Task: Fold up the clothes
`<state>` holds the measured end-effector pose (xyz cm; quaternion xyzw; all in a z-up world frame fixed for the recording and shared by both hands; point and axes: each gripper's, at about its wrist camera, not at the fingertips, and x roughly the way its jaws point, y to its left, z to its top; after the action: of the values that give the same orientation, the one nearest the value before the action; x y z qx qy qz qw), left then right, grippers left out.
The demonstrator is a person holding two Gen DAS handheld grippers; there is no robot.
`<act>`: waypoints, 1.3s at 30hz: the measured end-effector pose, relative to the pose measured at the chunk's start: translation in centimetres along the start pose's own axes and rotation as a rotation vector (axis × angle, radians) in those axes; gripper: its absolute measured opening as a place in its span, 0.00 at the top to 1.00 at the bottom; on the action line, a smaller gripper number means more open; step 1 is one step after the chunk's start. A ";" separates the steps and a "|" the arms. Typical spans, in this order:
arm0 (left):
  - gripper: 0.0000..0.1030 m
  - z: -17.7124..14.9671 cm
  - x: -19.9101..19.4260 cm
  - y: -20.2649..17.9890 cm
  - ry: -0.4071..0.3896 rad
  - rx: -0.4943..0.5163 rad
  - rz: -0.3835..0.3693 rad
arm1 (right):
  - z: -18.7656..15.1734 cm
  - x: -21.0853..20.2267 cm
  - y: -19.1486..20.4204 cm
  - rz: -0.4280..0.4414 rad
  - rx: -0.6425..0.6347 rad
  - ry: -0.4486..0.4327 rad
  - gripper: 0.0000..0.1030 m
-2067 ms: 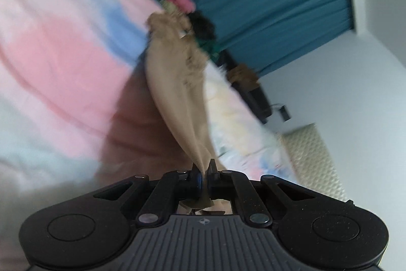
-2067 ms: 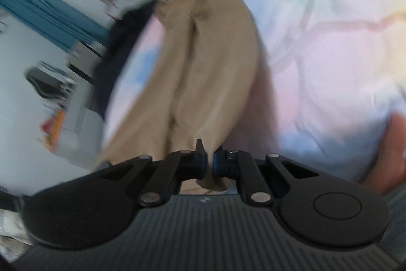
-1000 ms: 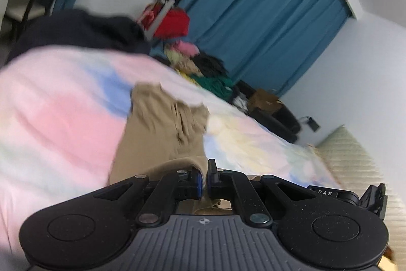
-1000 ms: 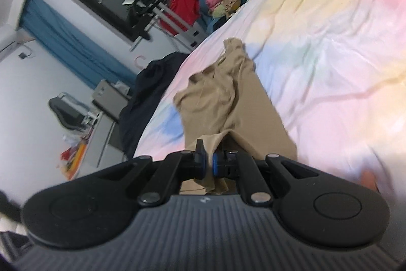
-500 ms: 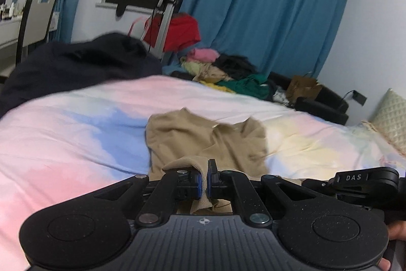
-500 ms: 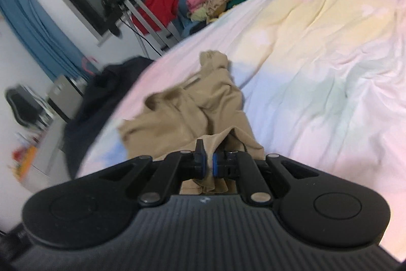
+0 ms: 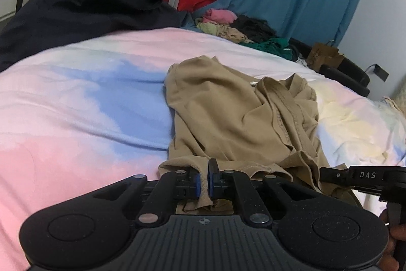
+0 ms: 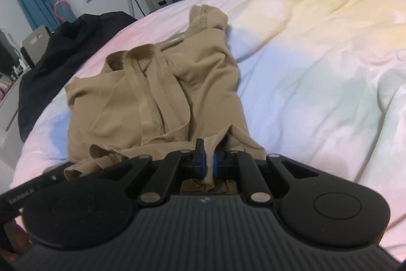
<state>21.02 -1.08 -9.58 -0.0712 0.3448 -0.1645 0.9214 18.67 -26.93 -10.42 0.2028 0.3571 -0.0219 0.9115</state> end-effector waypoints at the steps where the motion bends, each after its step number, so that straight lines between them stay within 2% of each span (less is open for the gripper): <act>1: 0.84 0.0 -0.5 -0.2 -0.007 0.003 -0.003 | 0.1 -0.5 0.2 0.006 -0.008 -0.016 0.89; 2: 0.68 0.0 -1.3 -0.5 -0.016 0.012 -0.002 | 0.2 -1.0 0.4 0.012 -0.016 -0.033 0.86; 3: 0.52 0.0 -2.0 -0.9 -0.025 0.022 -0.002 | 0.2 -1.7 0.4 0.025 -0.019 -0.047 0.78; 4: 0.45 0.0 -2.8 -1.2 -0.035 0.032 -0.001 | 0.3 -2.3 0.5 0.038 -0.023 -0.062 0.67; 6: 0.26 0.0 -4.3 -2.1 -0.066 0.053 0.023 | 0.2 -4.1 0.8 0.034 -0.033 -0.118 0.13; 7: 0.21 0.0 -5.4 -2.3 -0.087 0.057 0.022 | 0.1 -5.2 1.0 0.028 -0.043 -0.165 0.07; 9: 0.08 0.0 -7.5 -2.9 -0.130 0.064 0.018 | -0.2 -7.2 1.6 0.026 -0.077 -0.226 0.08; 10: 0.06 0.0 -8.6 -3.2 -0.152 0.068 0.016 | -0.4 -8.0 1.8 0.027 -0.091 -0.244 0.08; 14: 0.03 -1.2 -12.3 -3.9 -0.181 0.110 0.018 | -1.3 -11.2 2.3 0.017 -0.114 -0.292 0.08; 16: 0.03 -2.0 -13.9 -3.8 -0.158 0.100 0.006 | -1.9 -12.4 2.1 0.017 -0.115 -0.297 0.08; 18: 0.03 -2.9 -15.0 -3.0 -0.113 0.026 -0.019 | -2.4 -13.3 1.9 0.017 -0.108 -0.291 0.08; 22: 0.03 -5.7 -15.3 -0.8 0.032 -0.204 -0.108 | -3.4 -13.9 1.2 0.021 -0.072 -0.242 0.08; 25: 0.08 -7.2 -15.1 -0.5 0.066 -0.218 -0.097 | -4.4 -14.0 -0.7 0.038 0.028 -0.176 0.08; 30: 0.22 -7.3 -13.9 -0.7 0.049 -0.140 -0.037 | -5.7 -13.7 -4.5 0.096 0.251 -0.093 0.09; 32: 0.26 -7.6 -12.8 0.0 0.072 -0.165 -0.026 | -6.3 -13.0 -6.2 0.116 0.348 -0.043 0.26; 33: 0.28 -7.8 -12.2 0.4 0.084 -0.178 -0.021 | -6.5 -12.5 -6.5 0.101 0.365 -0.017 0.40; 37: 0.35 -7.9 -10.7 1.8 0.107 -0.272 -0.052 | -7.1 -10.5 -7.0 0.042 0.387 0.055 0.41; 39: 0.44 -7.9 -10.0 2.4 0.123 -0.311 -0.074 | -7.2 -10.0 -6.3 0.036 0.352 0.068 0.41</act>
<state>9.36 4.51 -9.93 -0.2153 0.4189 -0.1471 0.8698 5.45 -30.95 -10.80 0.3662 0.3747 -0.0611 0.8496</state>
